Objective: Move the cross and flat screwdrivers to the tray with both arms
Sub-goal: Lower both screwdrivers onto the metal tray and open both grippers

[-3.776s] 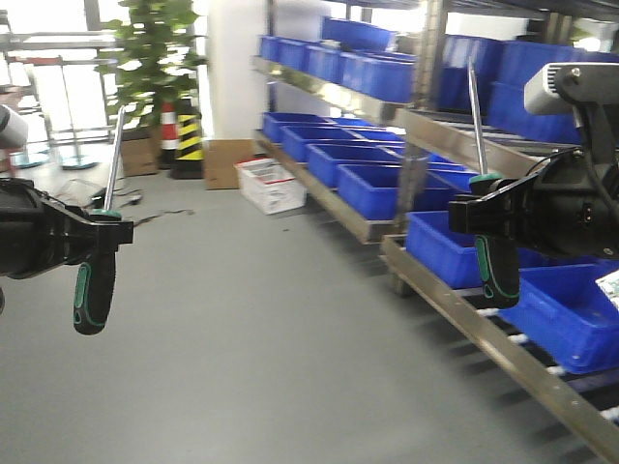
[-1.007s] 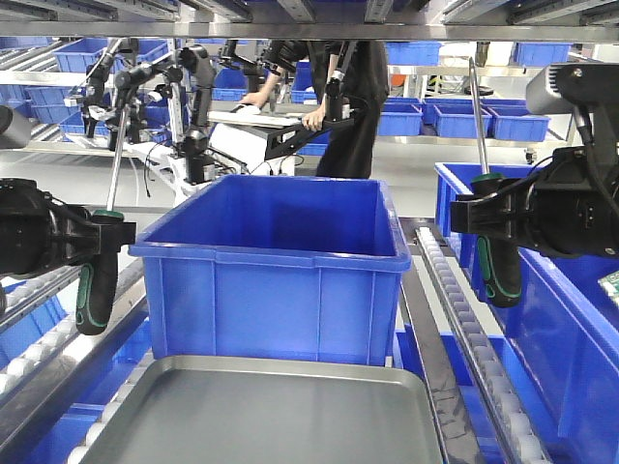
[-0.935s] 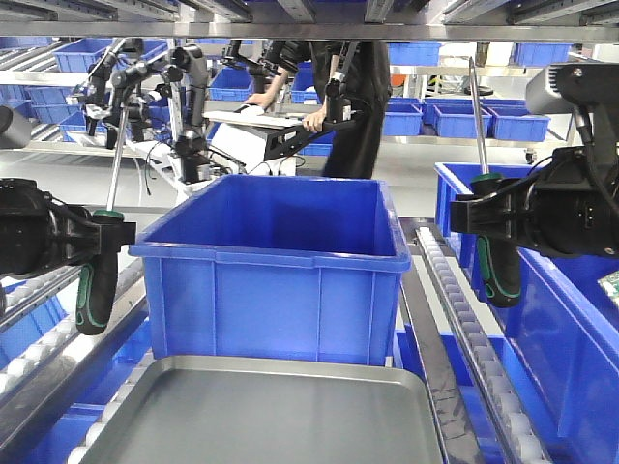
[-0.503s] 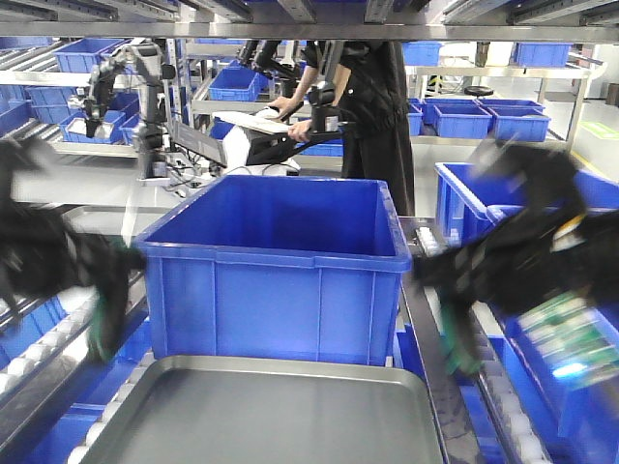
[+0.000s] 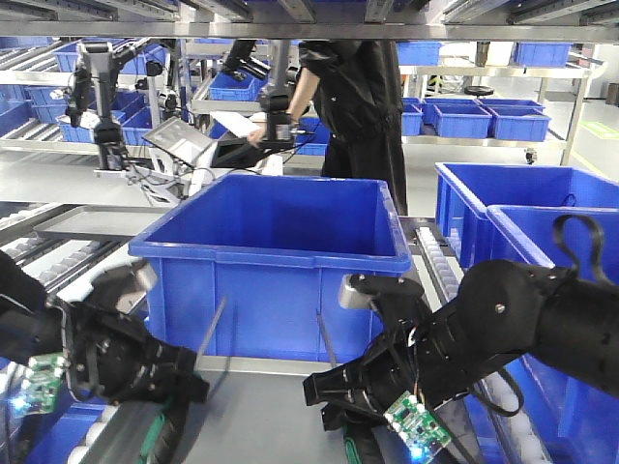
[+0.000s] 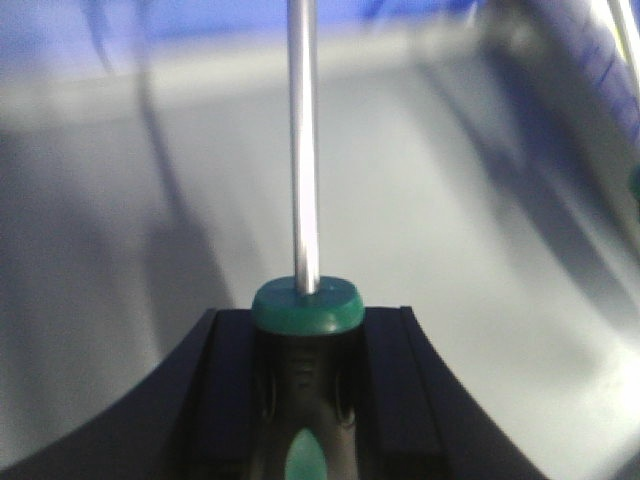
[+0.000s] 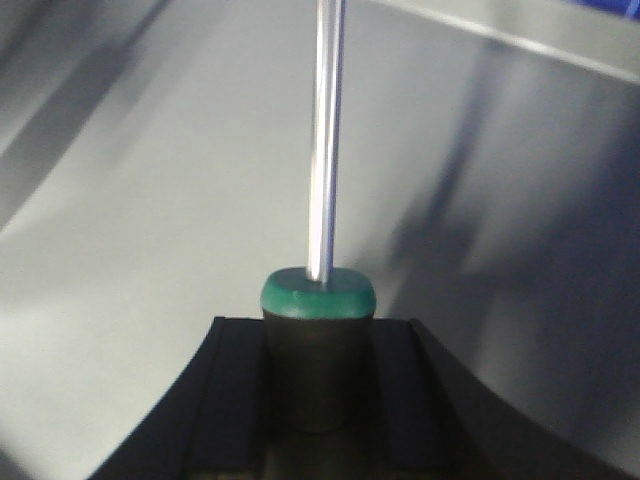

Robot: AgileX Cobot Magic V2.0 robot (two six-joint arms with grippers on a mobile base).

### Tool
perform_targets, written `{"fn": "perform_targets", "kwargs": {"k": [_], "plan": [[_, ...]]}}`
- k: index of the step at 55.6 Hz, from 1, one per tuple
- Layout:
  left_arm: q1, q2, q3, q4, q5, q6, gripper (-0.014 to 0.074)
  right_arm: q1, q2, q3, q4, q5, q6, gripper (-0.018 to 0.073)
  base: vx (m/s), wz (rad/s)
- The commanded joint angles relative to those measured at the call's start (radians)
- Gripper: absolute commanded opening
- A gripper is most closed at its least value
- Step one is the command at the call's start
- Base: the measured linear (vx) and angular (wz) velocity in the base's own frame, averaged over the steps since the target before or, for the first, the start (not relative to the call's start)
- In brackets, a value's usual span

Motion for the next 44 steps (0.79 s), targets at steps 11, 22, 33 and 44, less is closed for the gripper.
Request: {"fn": "perform_targets", "kwargs": {"k": [11,22,33,44], "plan": [[-0.005,-0.002,-0.030,-0.070,0.005,-0.010,0.0217,-0.003,-0.042,-0.033,0.023,-0.076,0.000,0.0122,0.00,0.00],[-0.005,-0.002,-0.030,-0.070,0.003,-0.007,0.0408,-0.003,-0.042,-0.033,0.025,-0.061,0.000,0.0396,0.00,0.00],[-0.004,-0.025,-0.033,-0.071,0.011,0.041,0.0472,-0.005,-0.050,-0.034,0.025,-0.045,-0.007,0.0589,0.00,0.00],[-0.004,-0.160,-0.034,-0.070,-0.083,0.053,0.0472,-0.005,-0.131,-0.041,0.011,-0.098,-0.007,0.0587,0.00,0.00]]}}
